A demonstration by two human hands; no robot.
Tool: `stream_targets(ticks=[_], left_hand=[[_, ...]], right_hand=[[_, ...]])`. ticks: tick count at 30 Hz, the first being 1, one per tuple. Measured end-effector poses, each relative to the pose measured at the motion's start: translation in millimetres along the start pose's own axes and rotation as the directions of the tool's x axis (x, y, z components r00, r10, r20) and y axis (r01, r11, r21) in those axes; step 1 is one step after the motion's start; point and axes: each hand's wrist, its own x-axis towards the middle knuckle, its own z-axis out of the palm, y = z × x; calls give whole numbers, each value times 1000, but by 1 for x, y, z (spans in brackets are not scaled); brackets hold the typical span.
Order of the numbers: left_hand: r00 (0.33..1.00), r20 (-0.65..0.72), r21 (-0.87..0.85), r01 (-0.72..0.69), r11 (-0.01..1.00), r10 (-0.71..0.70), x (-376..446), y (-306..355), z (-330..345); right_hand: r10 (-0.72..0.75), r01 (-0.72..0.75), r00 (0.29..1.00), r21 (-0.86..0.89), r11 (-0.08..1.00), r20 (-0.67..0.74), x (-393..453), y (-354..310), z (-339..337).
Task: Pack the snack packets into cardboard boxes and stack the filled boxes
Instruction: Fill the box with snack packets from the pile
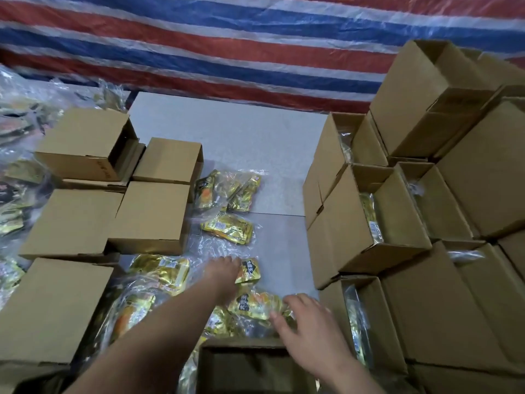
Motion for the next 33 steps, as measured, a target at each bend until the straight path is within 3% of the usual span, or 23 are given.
stream_targets(ticks=[8, 12, 15, 18, 21, 23, 25, 28, 30, 33], left_hand=[[988, -13, -57, 153, 987, -154, 5, 7, 11], [973, -46, -272, 204, 941, -225, 11, -4, 13], [969, -77, -417, 182, 890, -234, 8, -13, -2], [966, -55, -636, 161, 754, -252, -11, -20, -36], [956, -95, -894, 41, 446, -278, -48, -22, -86], [948, -180, -965, -119, 232, -263, -82, -15, -123], [941, -257, -965, -241, 101, -219, -117, -2, -157], [900, -386, -922, -375, 94, -199, -163, 21, -197], [849, -494, -869, -473, 144, -190, -180, 36, -213], [780, -599, -788, -534, 306, -183, -191, 52, -227]], right_hand=[[45, -45, 999, 69, 997, -3, 17, 3, -2], [74, -76, 997, 105, 992, 17, 23, 4, -3], [103, -100, 995, 235, 967, -3, 24, 6, -7], [144, -129, 989, 363, 923, -15, 24, 3, -15], [233, -170, 973, 675, 718, -2, 29, -11, -32], [228, -161, 972, 874, 459, 60, 36, -23, -47], [132, -119, 987, 970, 210, 93, 42, -36, -66], [-61, -31, 998, 998, -50, 28, 43, -58, -103], [-133, 39, 990, 992, -120, -55, 37, -77, -127], [-82, 115, 987, 970, -214, -136, 18, -105, -157]])
